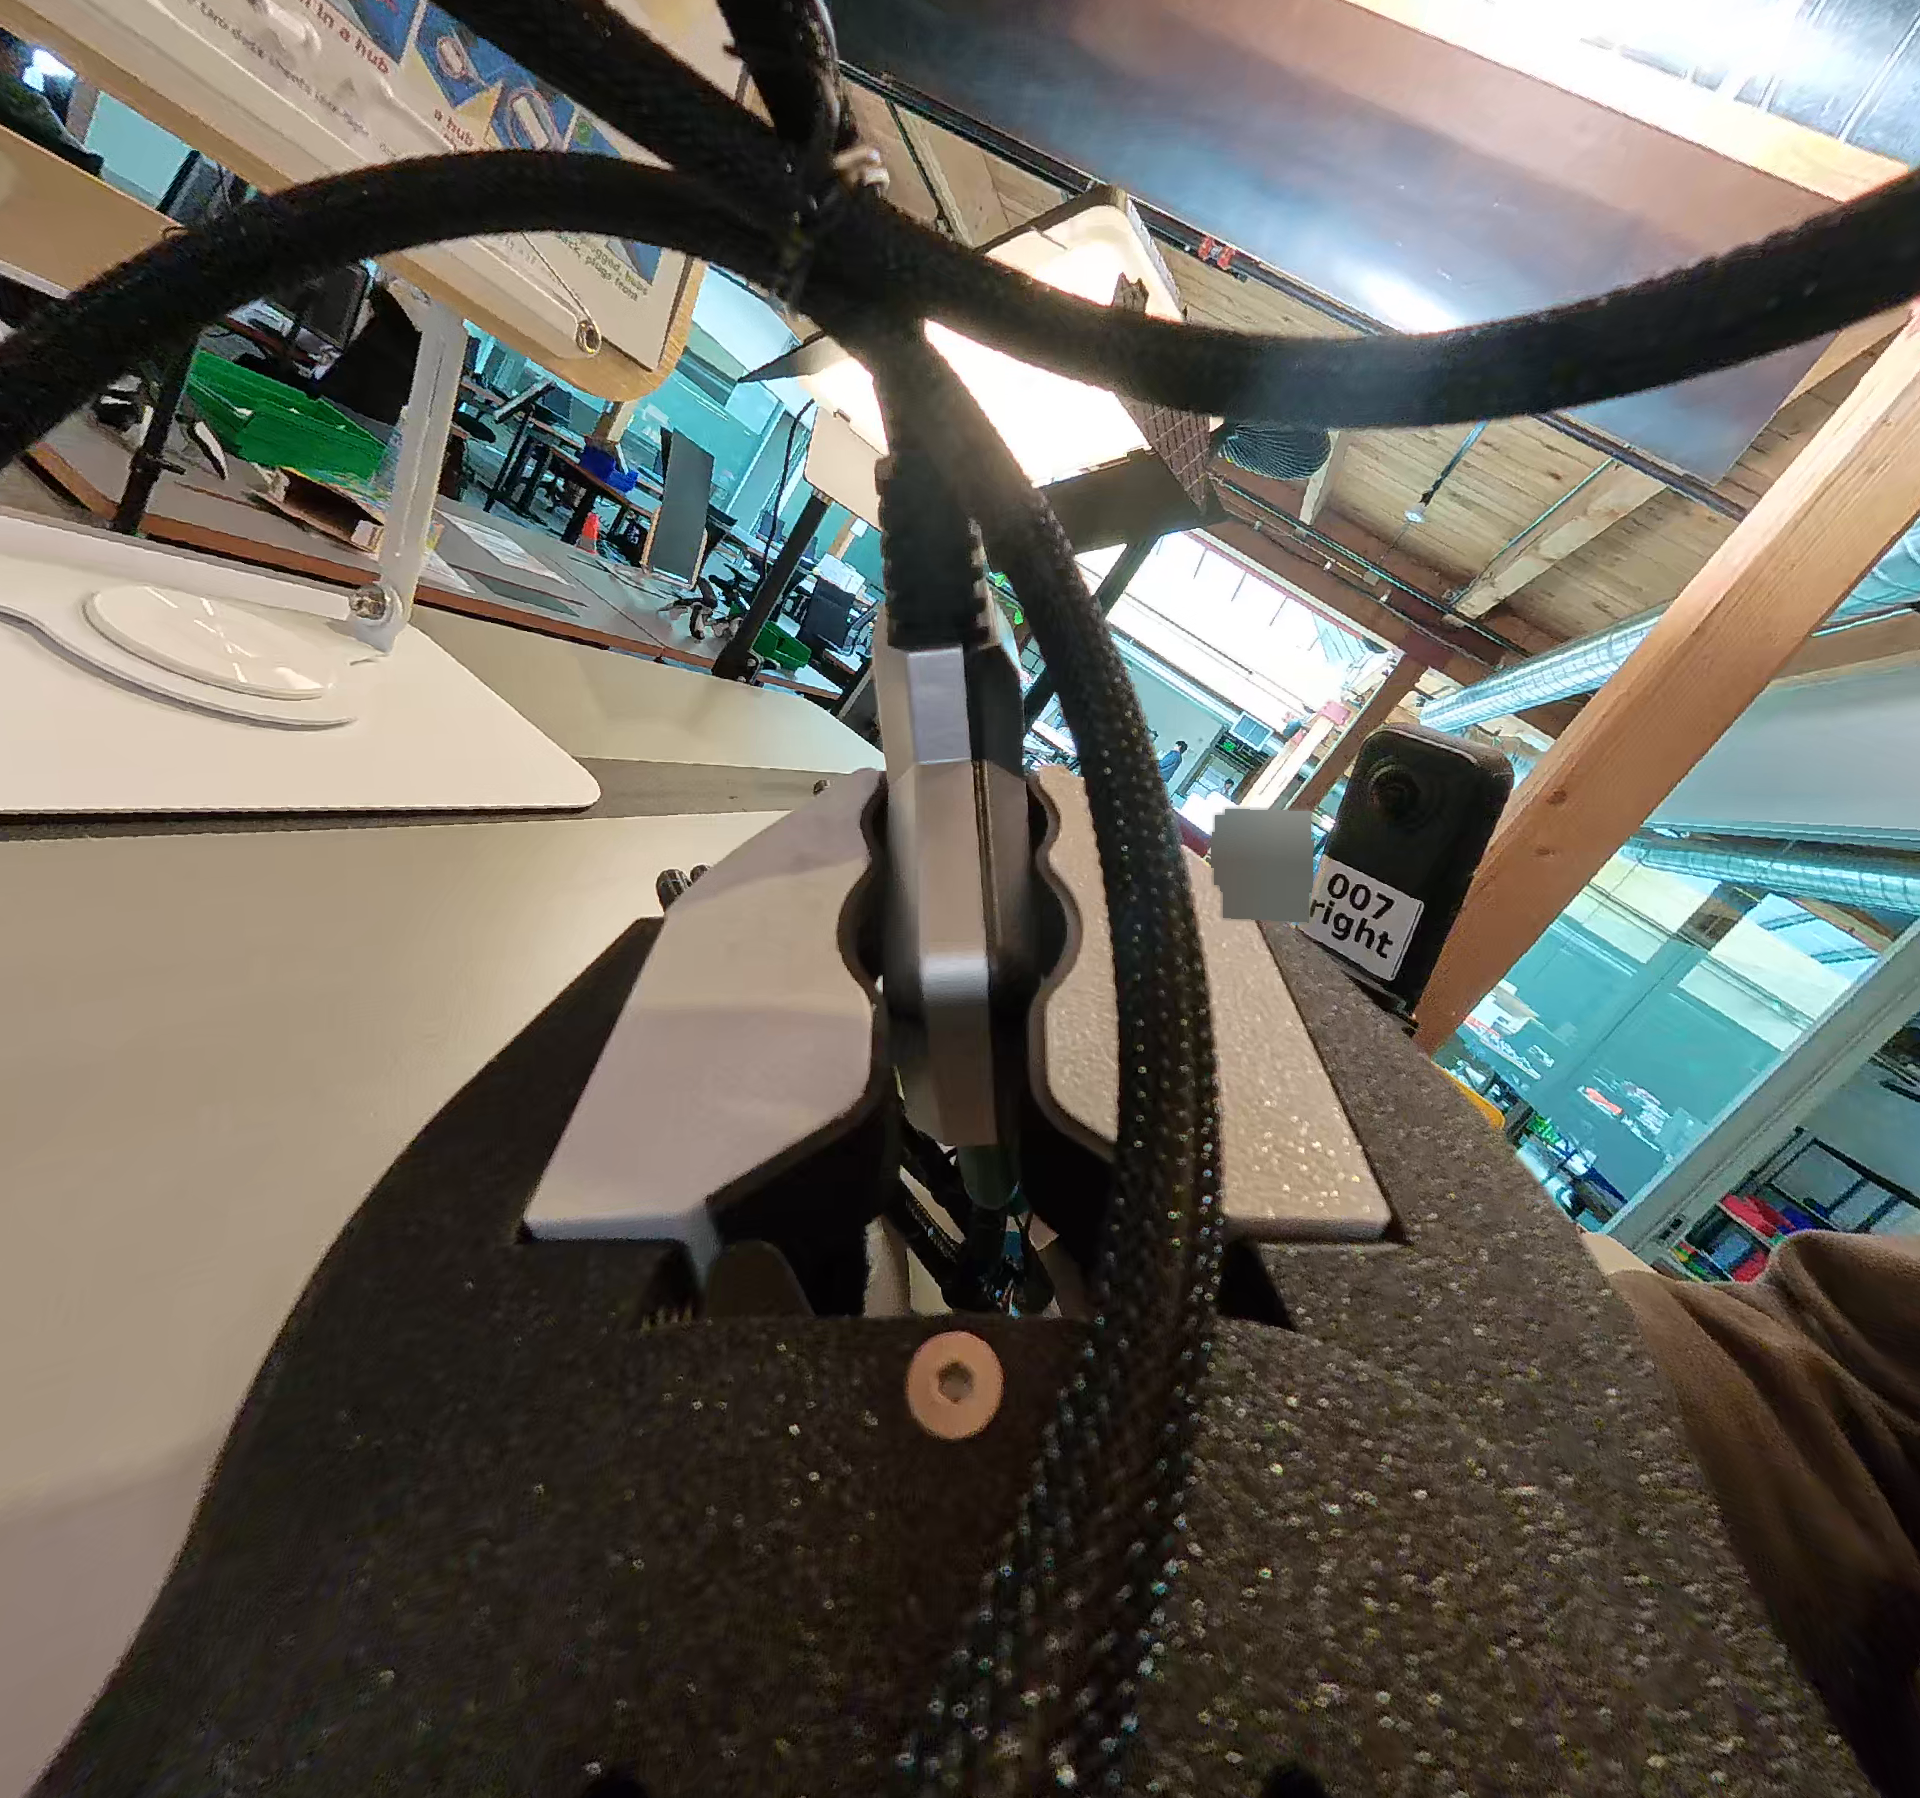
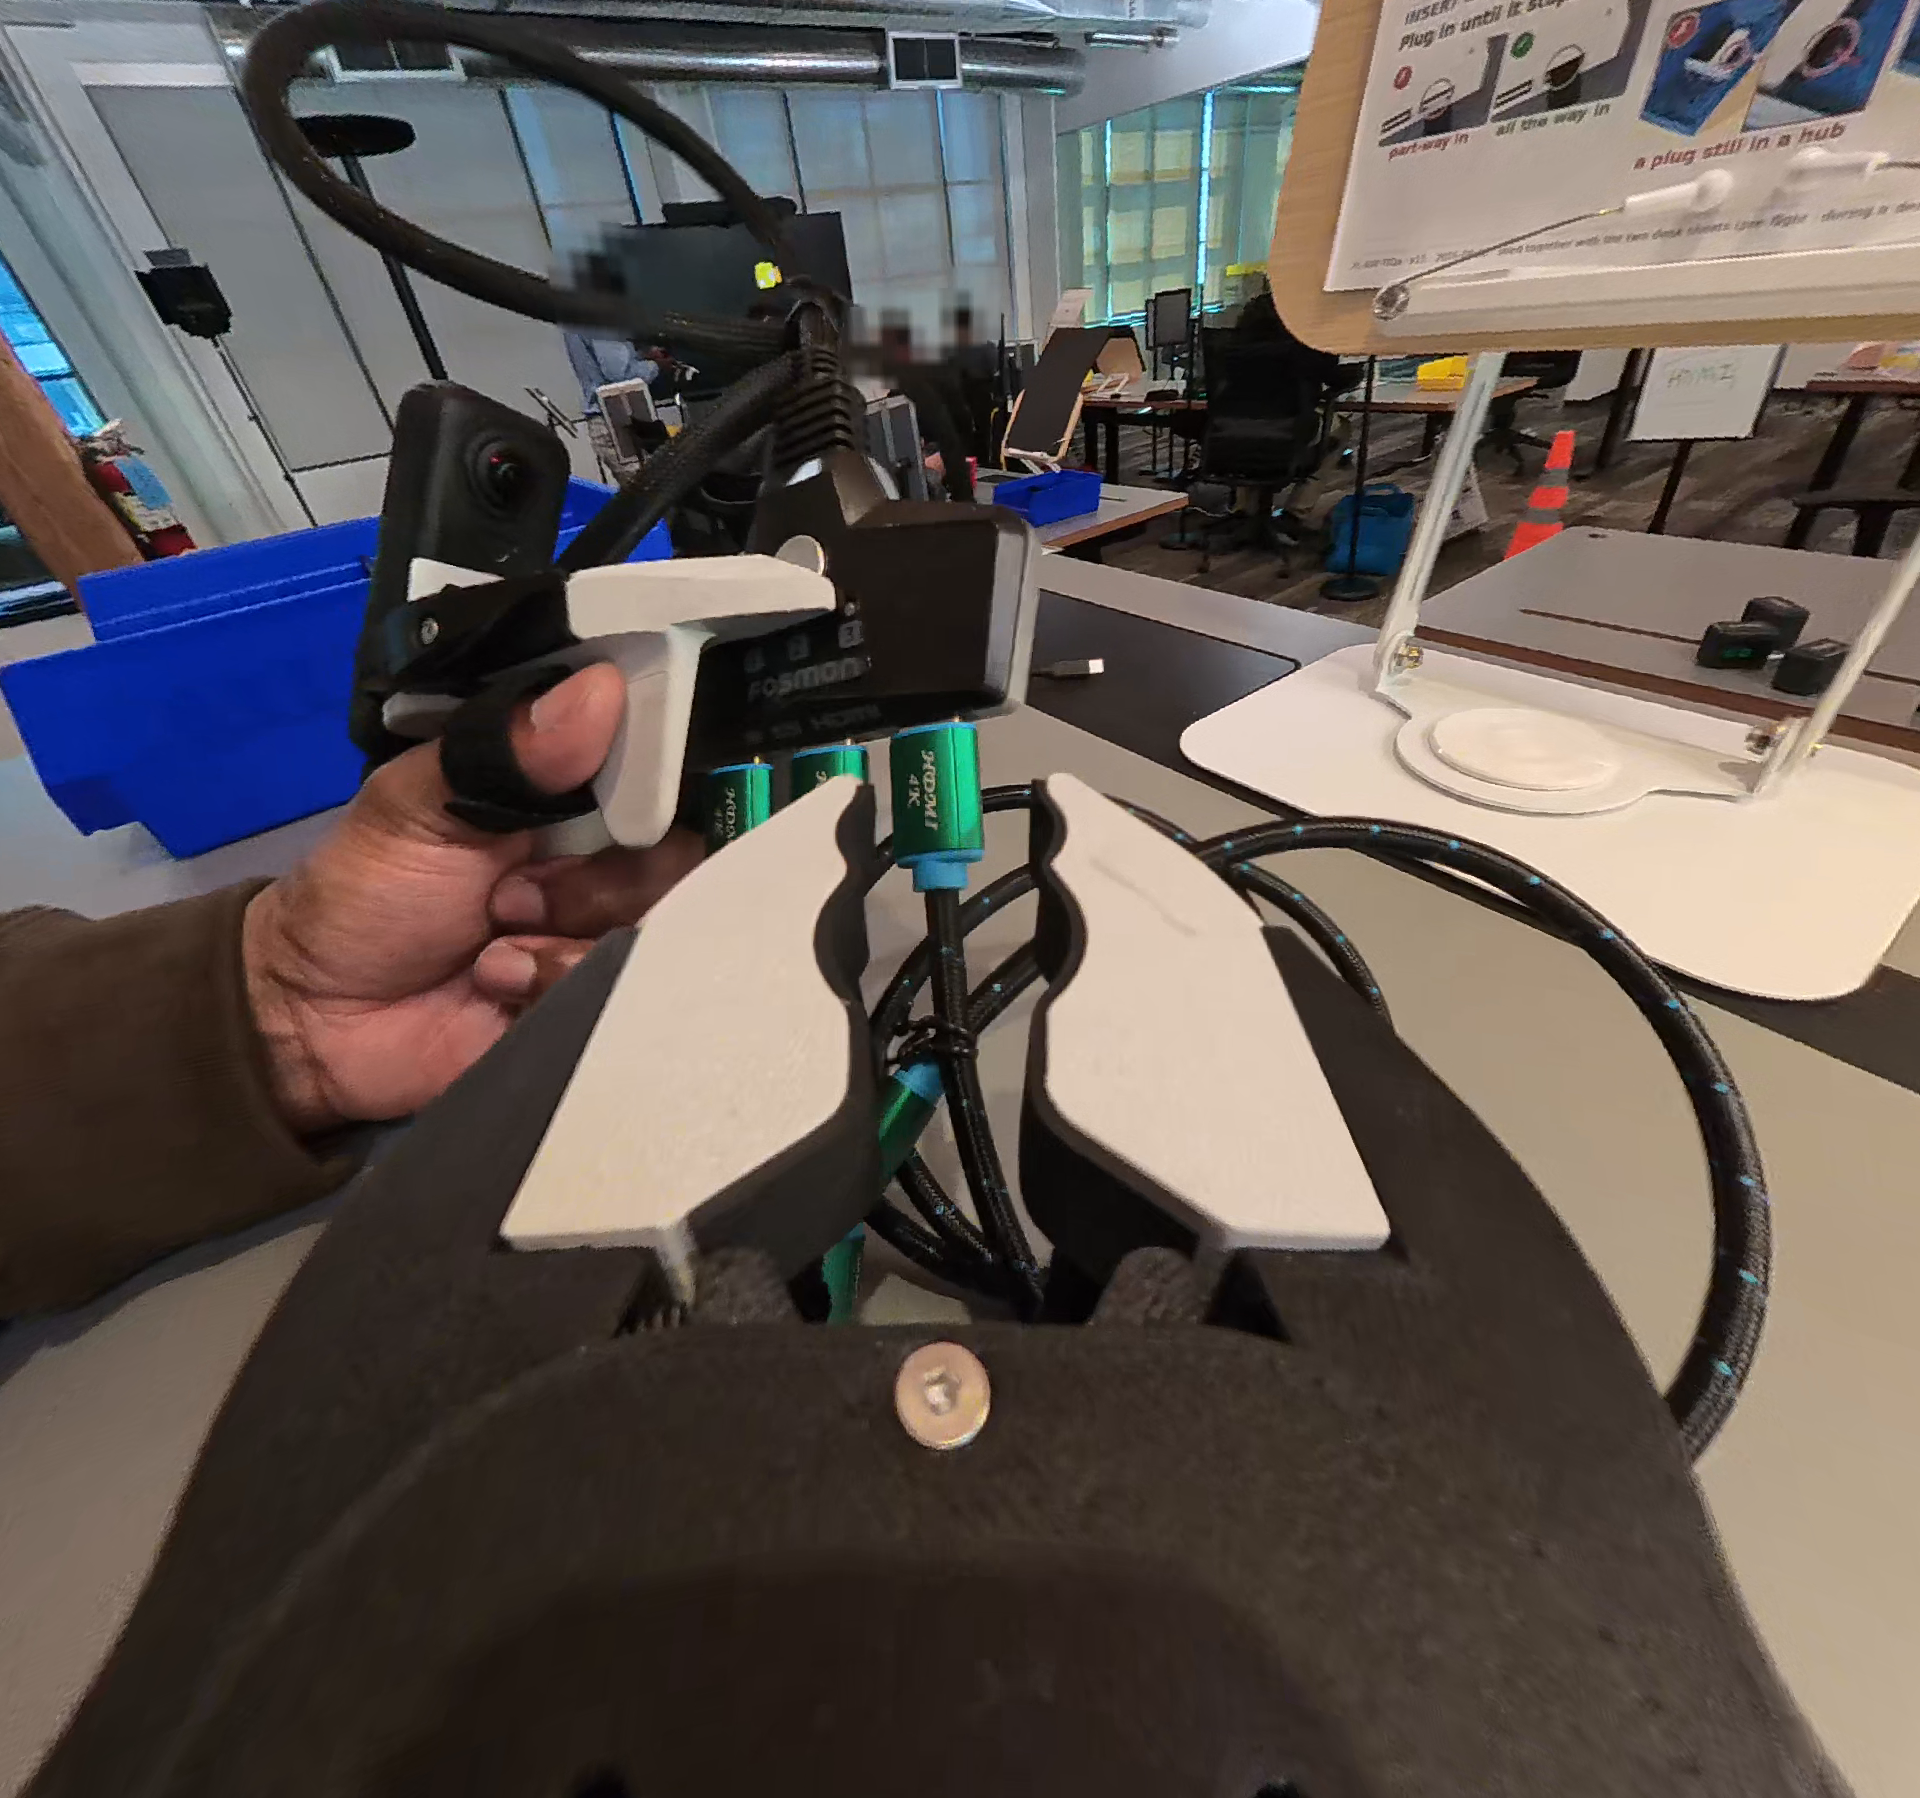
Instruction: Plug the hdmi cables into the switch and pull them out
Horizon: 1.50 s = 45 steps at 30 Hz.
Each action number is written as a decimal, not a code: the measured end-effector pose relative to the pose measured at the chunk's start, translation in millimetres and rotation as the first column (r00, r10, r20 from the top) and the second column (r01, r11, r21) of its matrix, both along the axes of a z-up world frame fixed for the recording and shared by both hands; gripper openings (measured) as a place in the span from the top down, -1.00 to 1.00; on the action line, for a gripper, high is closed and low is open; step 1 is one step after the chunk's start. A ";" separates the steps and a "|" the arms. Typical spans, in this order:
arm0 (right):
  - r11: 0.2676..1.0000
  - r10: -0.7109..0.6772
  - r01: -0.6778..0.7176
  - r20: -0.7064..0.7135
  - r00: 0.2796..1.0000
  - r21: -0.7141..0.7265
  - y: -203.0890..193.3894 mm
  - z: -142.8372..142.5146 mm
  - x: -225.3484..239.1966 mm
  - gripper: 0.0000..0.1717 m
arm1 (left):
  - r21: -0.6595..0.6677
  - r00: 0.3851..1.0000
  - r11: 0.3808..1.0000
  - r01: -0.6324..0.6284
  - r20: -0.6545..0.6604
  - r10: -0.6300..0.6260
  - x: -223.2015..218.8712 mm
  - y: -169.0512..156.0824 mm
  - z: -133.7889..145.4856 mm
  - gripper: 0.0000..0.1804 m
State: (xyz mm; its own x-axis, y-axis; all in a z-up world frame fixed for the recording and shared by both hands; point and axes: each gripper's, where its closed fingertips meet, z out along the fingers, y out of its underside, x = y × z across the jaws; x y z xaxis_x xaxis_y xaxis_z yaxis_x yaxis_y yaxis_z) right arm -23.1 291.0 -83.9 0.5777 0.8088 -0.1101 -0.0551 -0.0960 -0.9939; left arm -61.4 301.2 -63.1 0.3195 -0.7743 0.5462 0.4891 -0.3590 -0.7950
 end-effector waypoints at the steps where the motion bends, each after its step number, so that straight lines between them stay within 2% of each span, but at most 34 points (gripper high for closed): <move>1: 1.000 0.015 -0.015 0.010 1.000 -0.001 -1.2 -1.0 -2.4 0.68 | 0.002 1.000 1.000 0.007 -0.001 -0.007 0.5 -0.5 0.3 0.78; 4: 0.996 0.083 -0.082 0.010 0.997 -0.022 -5.4 -2.7 -7.9 0.66 | 0.027 0.999 0.998 0.048 -0.014 -0.048 3.9 -5.8 2.3 0.78; 7: 0.983 0.166 -0.170 -0.061 0.984 -0.074 -9.3 -0.9 -9.5 0.66 | 0.065 0.993 0.992 0.107 -0.045 -0.105 9.2 -13.7 4.5 0.78; 13: 0.933 0.304 -0.314 -0.083 0.949 -0.175 -20.2 -8.4 -19.4 0.78 | 0.105 0.984 0.979 0.177 -0.046 -0.173 12.5 -23.0 8.3 0.78; 16: 0.921 0.316 -0.332 -0.108 0.943 -0.204 -20.9 -9.1 -18.5 0.84 | 0.054 0.972 0.971 0.232 0.034 -0.234 11.7 -23.8 9.1 0.74; 18: 0.919 0.316 -0.332 -0.104 0.943 -0.214 -21.1 -10.4 -19.2 0.85 | 0.025 0.966 0.968 0.249 0.071 -0.250 12.4 -23.1 9.4 0.65; 23: 0.908 0.337 -0.353 -0.110 0.935 -0.226 -28.5 -10.7 -21.3 0.86 | -0.018 0.963 0.963 0.269 0.002 -0.269 22.1 -26.1 -1.2 0.55; 28: 0.892 0.366 -0.384 -0.115 0.923 -0.238 -35.1 -11.2 -25.1 0.85 | 0.015 0.960 0.961 0.275 -0.051 -0.274 29.1 -29.7 -2.5 0.63; 31: 0.876 0.383 -0.400 -0.116 0.916 -0.269 -38.1 -13.9 -30.3 0.85 | 0.020 0.964 0.964 0.265 -0.009 -0.265 23.3 -27.4 1.7 0.63; 32: 0.864 0.391 -0.410 -0.124 0.912 -0.291 -40.1 -15.2 -33.2 0.85 | 0.017 0.965 0.965 0.261 0.019 -0.261 19.9 -26.3 3.6 0.56; 34: 0.853 0.384 -0.410 -0.144 0.912 -0.323 -41.1 -16.1 -37.2 0.85 | -0.004 0.965 0.967 0.256 0.056 -0.256 15.0 -24.0 4.2 0.63; 45: 0.824 0.360 -0.400 -0.173 0.917 -0.401 -41.5 -15.4 -37.7 0.84 | -0.043 0.969 0.973 0.227 0.115 -0.221 10.8 -18.7 4.8 0.62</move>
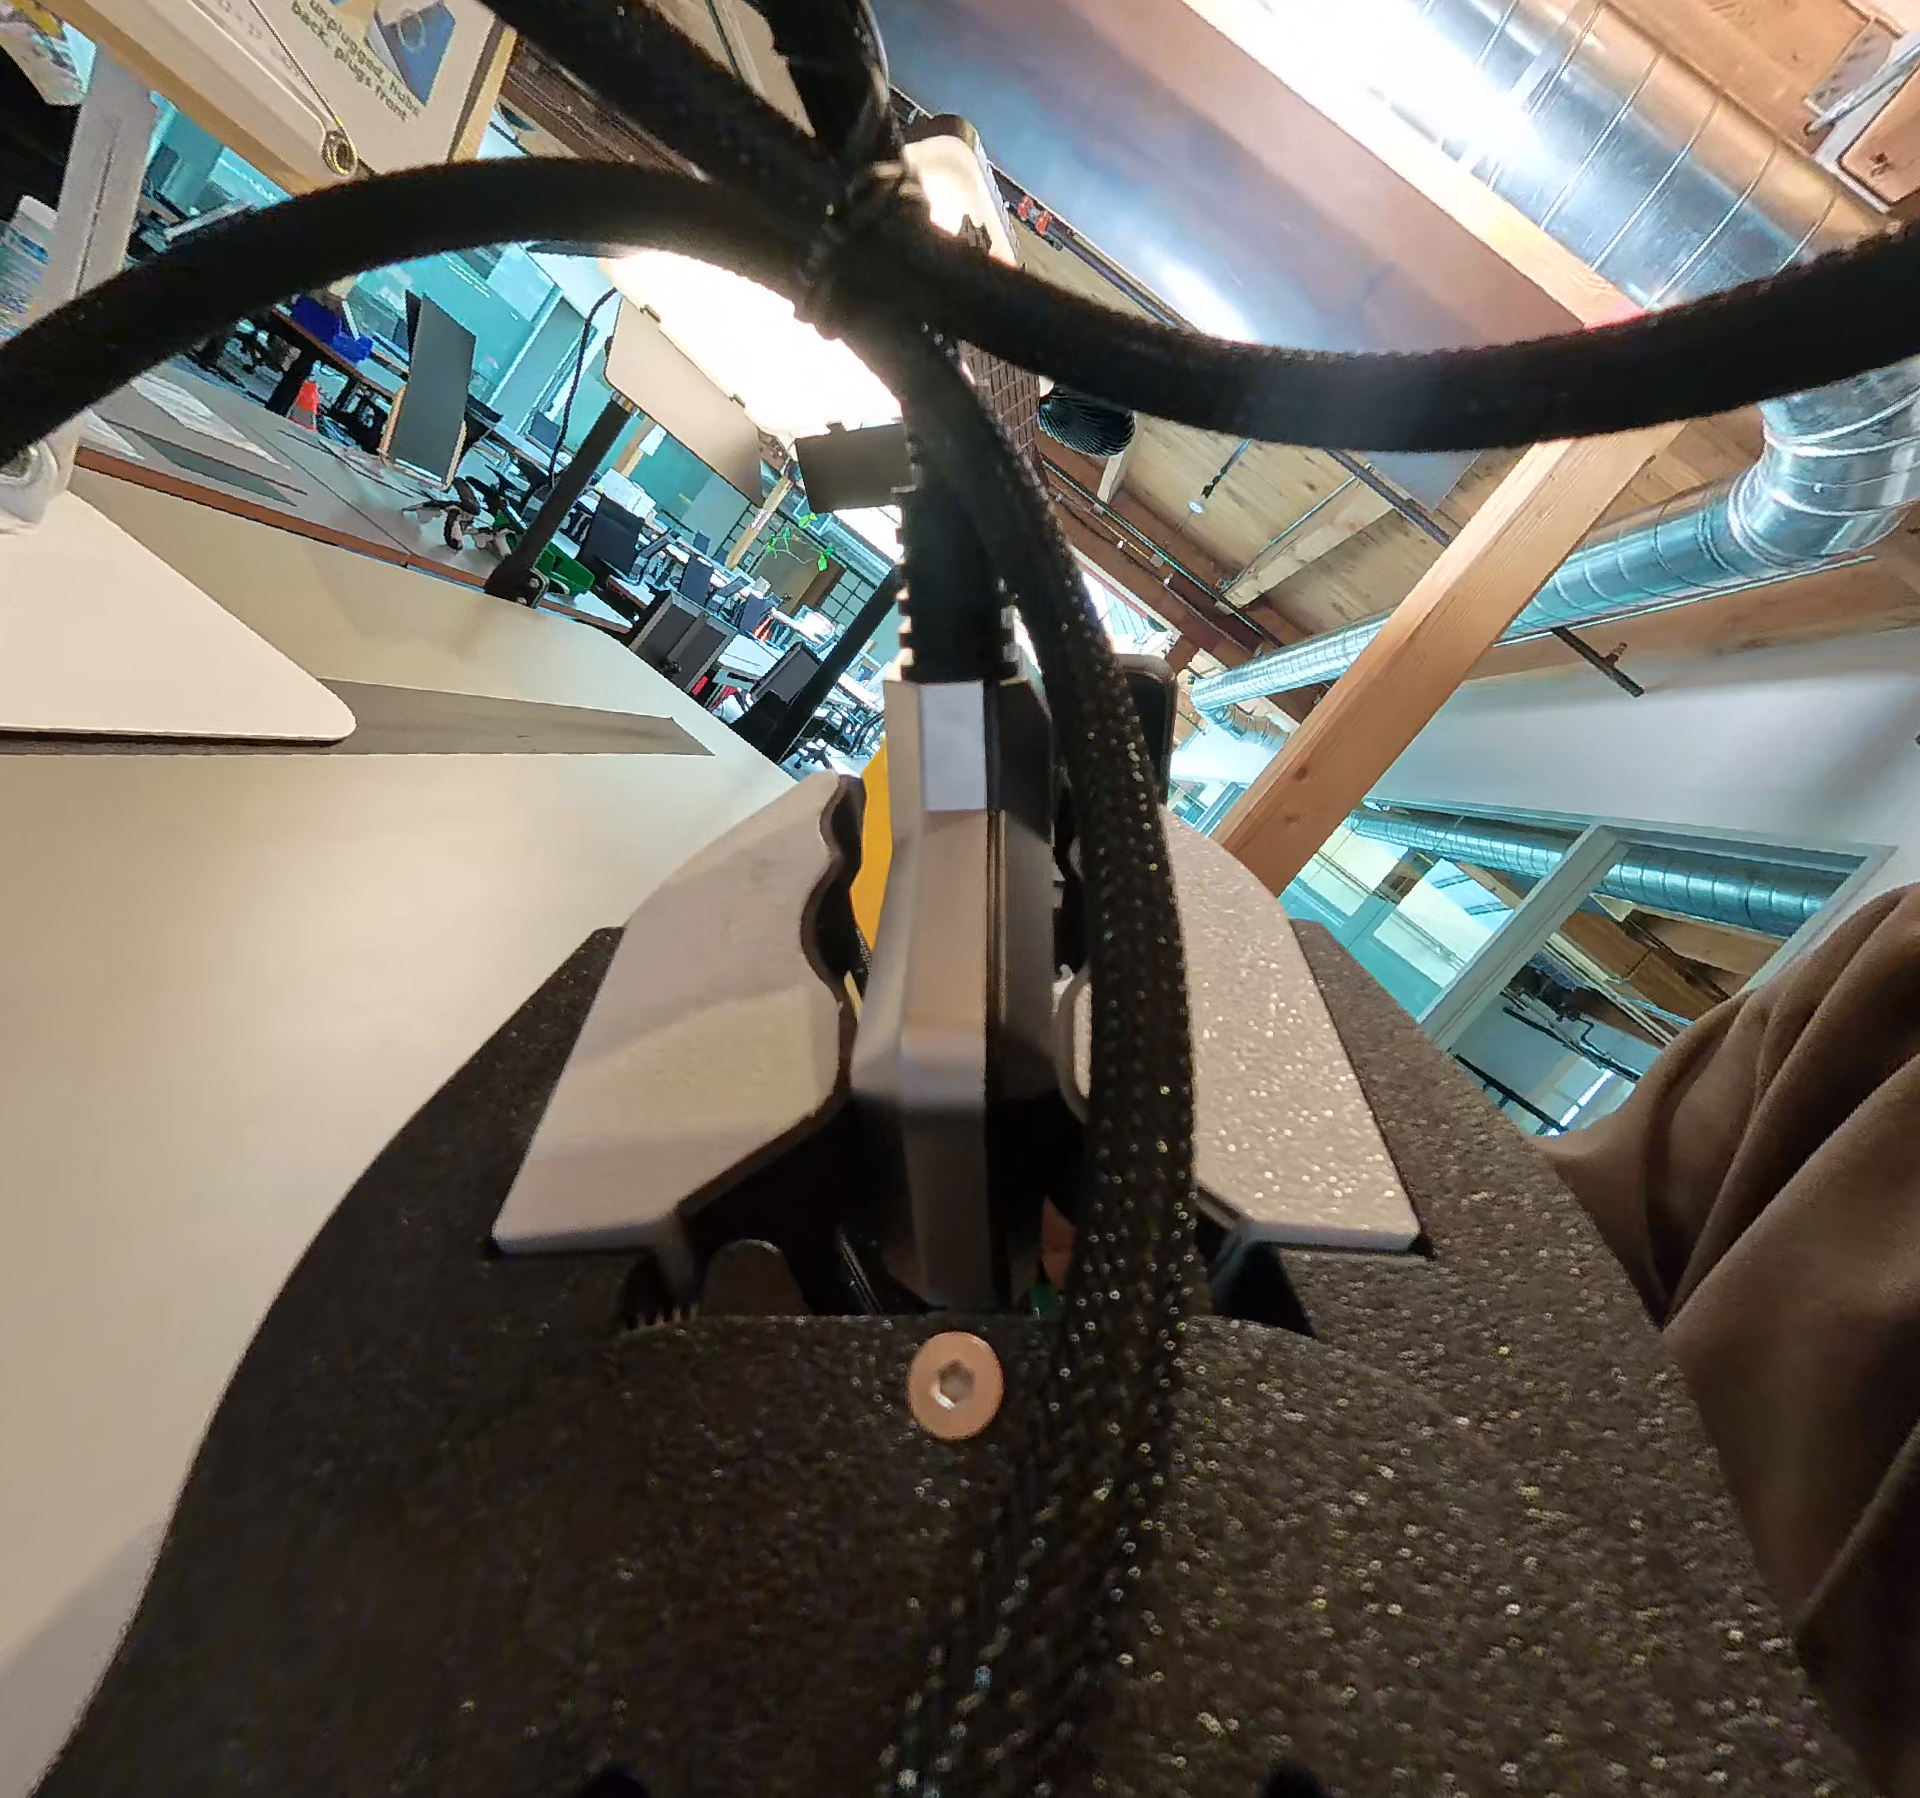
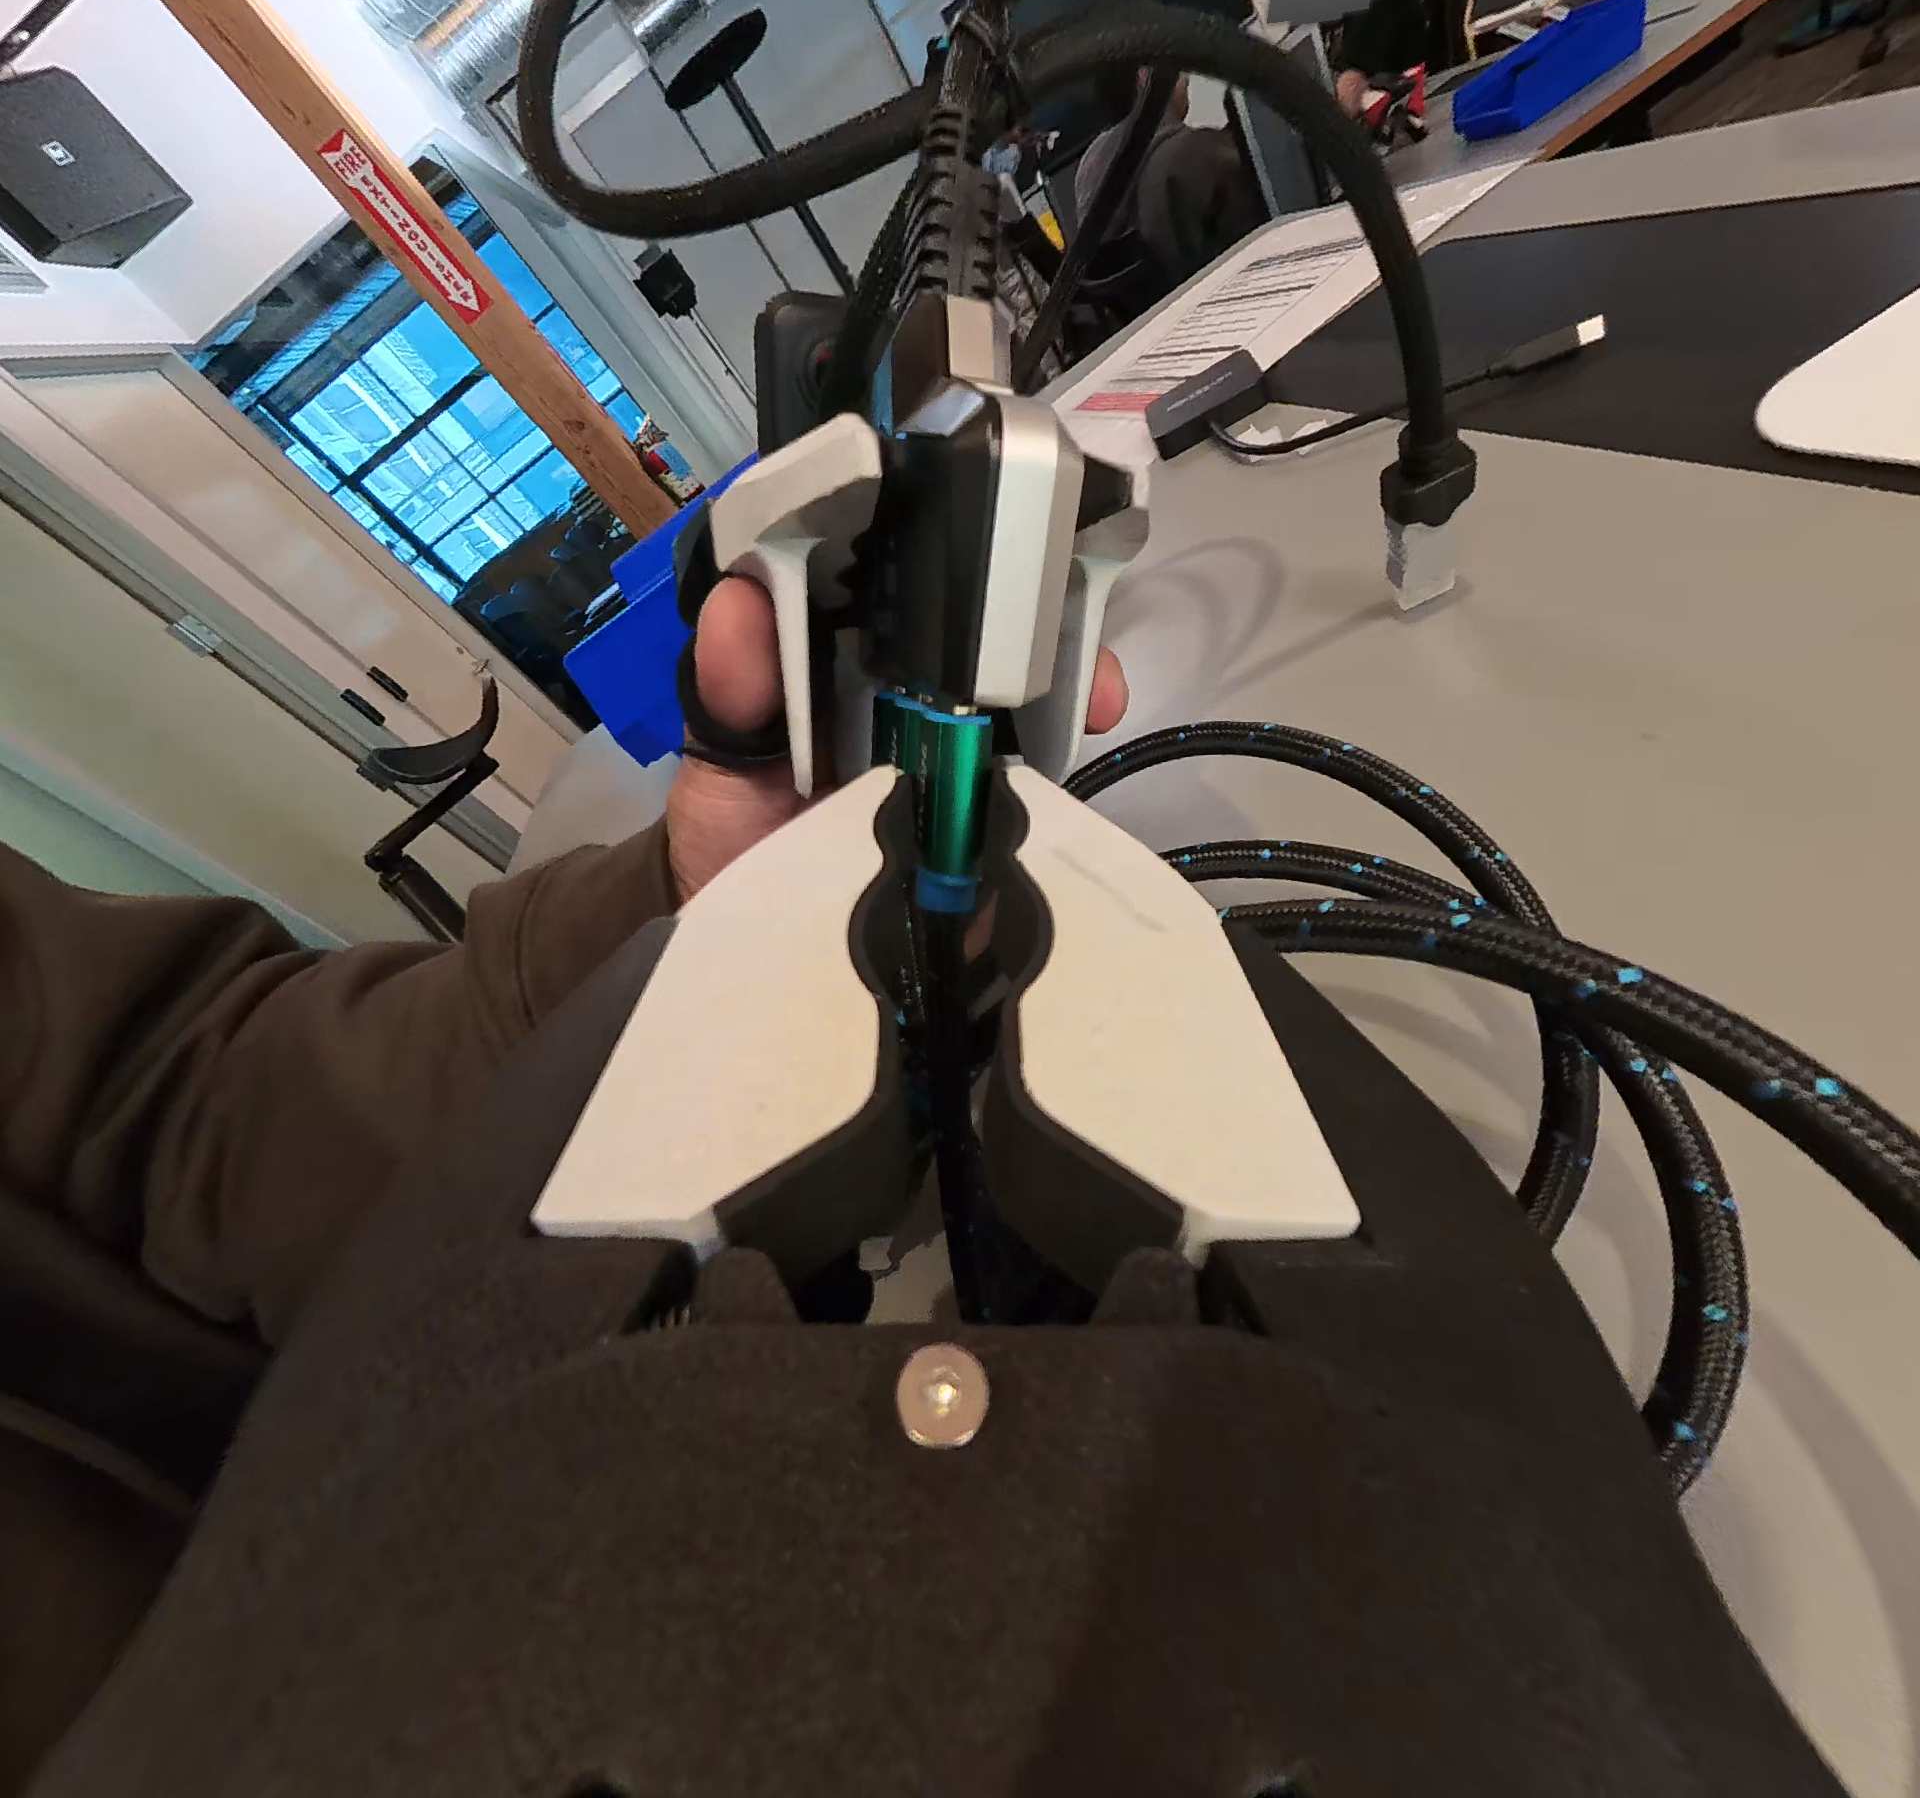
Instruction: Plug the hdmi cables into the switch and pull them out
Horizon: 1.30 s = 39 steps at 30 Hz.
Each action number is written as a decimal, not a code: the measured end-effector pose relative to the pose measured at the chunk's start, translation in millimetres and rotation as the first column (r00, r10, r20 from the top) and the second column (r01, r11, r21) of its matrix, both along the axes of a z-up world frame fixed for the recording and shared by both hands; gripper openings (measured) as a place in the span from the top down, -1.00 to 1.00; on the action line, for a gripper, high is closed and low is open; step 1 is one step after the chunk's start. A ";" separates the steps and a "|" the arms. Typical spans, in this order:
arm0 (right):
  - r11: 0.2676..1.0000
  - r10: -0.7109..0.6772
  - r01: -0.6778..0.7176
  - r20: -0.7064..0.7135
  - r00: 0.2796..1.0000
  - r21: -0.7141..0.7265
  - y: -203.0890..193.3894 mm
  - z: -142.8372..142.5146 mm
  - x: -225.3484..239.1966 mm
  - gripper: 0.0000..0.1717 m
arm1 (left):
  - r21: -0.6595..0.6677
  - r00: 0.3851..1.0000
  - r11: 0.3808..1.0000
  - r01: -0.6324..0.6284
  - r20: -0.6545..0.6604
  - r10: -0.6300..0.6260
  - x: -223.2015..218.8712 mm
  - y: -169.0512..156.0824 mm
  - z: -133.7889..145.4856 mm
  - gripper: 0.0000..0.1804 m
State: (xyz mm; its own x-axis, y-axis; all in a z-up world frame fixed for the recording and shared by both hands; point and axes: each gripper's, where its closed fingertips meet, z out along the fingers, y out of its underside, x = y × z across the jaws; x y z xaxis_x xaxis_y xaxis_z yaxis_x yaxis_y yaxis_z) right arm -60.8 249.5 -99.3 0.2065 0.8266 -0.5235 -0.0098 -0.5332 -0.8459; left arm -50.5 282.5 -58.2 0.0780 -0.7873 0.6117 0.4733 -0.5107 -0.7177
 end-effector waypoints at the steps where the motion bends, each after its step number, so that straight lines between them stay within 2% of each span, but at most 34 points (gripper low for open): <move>1: 1.000 0.013 -0.013 0.007 1.000 -0.002 -0.9 -1.1 1.4 0.84 | 0.000 1.000 1.000 0.013 -0.015 -0.013 2.4 -1.1 -1.2 0.63; 5: 0.999 0.030 -0.030 0.000 1.000 -0.018 -0.7 -2.3 7.4 0.85 | 0.009 0.996 0.999 0.046 -0.080 -0.045 10.9 -3.5 -4.7 0.64; 9: 0.999 -0.013 0.012 -0.010 1.000 -0.040 0.1 -2.5 -1.6 0.84 | -0.012 0.999 1.000 0.012 -0.036 -0.013 0.0 2.1 -3.0 0.63; 12: 0.999 0.003 -0.003 0.002 1.000 -0.037 -3.4 -3.4 -3.2 0.85 | 0.007 0.997 0.999 0.051 -0.054 -0.051 0.1 -3.1 -2.9 0.64; 16: 1.000 0.009 -0.009 -0.001 1.000 -0.025 -0.1 -0.6 11.5 0.85 | 0.043 0.953 0.987 0.155 -0.268 -0.138 17.5 -15.9 -16.5 0.64; 18: 1.000 0.012 -0.012 0.005 1.000 -0.015 0.7 -0.6 17.3 0.85 | 0.049 0.928 0.982 0.181 -0.340 -0.154 23.0 -20.6 -23.0 0.56; 21: 1.000 0.001 -0.001 -0.002 1.000 -0.020 -0.9 -2.3 14.7 0.85 | 0.035 0.946 0.987 0.160 -0.289 -0.143 20.6 -16.3 -19.0 0.57; 24: 0.999 0.008 -0.009 -0.028 1.000 -0.046 -6.5 -3.4 3.1 0.85 | 0.016 0.980 0.992 0.123 -0.158 -0.119 9.7 -10.7 -6.0 0.55; 25: 0.999 0.006 -0.008 -0.029 1.000 -0.047 -8.1 -3.6 -1.0 0.85 | 0.007 0.987 0.994 0.112 -0.119 -0.110 5.5 -8.9 -2.7 0.65; 29: 0.999 0.011 -0.012 -0.028 1.000 -0.041 -9.8 -3.5 -3.7 0.85 | -0.011 0.989 0.994 0.107 -0.100 -0.107 1.8 -9.6 -2.3 0.65; 32: 1.000 0.018 -0.018 -0.012 1.000 -0.016 -8.9 -3.9 2.5 0.85 | -0.001 0.973 0.988 0.157 -0.172 -0.155 9.1 -15.3 -7.8 0.64; 35: 1.000 0.010 -0.010 -0.006 1.000 0.014 -6.1 -3.9 11.0 0.86 | -0.011 0.910 0.970 0.243 -0.344 -0.232 15.6 -24.8 -27.8 0.62; 39: 0.999 0.024 -0.024 -0.009 1.000 0.036 -5.1 -2.6 10.2 0.86 | 0.015 0.917 0.977 0.213 -0.348 -0.194 13.5 -23.4 -28.3 0.56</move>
State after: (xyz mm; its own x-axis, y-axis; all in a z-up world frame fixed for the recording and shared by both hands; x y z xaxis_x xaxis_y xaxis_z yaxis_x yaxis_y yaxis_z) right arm -50.6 244.5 -101.9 0.1813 0.8497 -0.4951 -0.0056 -0.5026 -0.8645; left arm -37.1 259.0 -86.6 0.1101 -0.8383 0.5340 0.0833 -0.5276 -0.8454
